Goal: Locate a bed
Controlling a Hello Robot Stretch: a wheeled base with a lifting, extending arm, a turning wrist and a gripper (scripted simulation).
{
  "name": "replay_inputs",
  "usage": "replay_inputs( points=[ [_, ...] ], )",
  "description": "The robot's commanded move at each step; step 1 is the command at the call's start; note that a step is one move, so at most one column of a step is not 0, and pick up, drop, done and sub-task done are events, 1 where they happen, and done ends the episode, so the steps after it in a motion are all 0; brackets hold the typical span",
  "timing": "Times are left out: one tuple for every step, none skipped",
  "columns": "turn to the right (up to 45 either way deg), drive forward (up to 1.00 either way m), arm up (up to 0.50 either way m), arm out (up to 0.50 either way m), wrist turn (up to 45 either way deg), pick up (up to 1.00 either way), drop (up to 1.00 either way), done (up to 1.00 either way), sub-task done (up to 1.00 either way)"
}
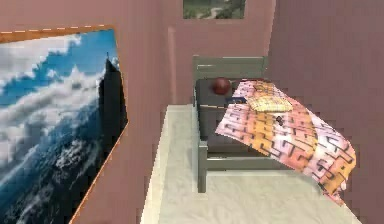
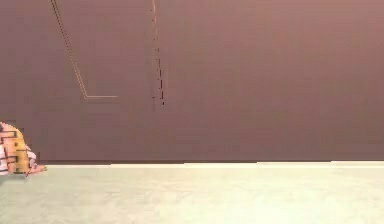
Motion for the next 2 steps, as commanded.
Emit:
replay_inputs(
  points=[
    [0.0, 0.65, 0.00, 0.00, 0.0, 0.00, 0.00, 0.00, 0.00],
    [18.0, 0.00, 0.00, 0.00, 0.0, 0.00, 0.00, 0.00, 0.00]
  ],
)
